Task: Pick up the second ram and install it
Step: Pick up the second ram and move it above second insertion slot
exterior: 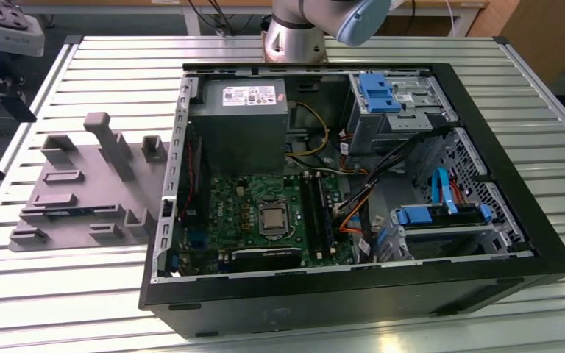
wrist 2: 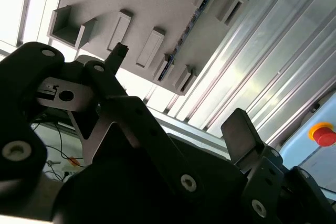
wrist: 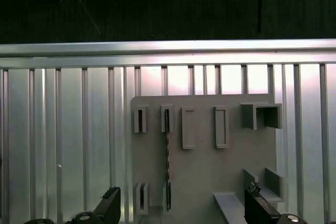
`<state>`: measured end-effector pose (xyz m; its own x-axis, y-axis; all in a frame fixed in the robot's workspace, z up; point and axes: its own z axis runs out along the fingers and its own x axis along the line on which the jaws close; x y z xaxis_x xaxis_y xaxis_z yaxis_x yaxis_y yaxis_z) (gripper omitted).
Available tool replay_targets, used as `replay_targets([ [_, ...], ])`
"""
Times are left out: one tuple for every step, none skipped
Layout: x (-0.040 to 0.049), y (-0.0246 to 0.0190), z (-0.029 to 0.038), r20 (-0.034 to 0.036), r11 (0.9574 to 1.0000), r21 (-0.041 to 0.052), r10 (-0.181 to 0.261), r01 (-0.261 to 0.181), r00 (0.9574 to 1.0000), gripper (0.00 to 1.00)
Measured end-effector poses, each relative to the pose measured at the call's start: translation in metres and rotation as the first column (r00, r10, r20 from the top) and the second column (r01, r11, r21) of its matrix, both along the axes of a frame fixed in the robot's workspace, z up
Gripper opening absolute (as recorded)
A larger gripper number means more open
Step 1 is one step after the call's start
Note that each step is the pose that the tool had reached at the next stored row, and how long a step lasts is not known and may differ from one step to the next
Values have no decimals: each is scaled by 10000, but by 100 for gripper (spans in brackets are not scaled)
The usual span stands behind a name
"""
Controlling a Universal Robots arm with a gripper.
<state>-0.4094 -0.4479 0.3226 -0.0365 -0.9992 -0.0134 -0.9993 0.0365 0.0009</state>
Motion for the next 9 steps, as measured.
replay_targets([
  [0,0,1,0,10000,0,0,0,10000,99],
  [0,0,3,0,10000,0,1,-1,10000,99],
  [0,0,4,0,10000,0,1,-1,10000,99],
  [0,0,6,-1,10000,-1,1,-1,10000,99],
  [0,0,7,0,10000,0,1,-1,10000,99],
  [0,0,8,0,10000,-1,1,-1,10000,98],
  [0,0,9,0,10000,0,1,-1,10000,98],
  [0,0,10,0,10000,0,1,-1,10000,91],
  [0,0,12,0,10000,0,0,0,10000,85],
])
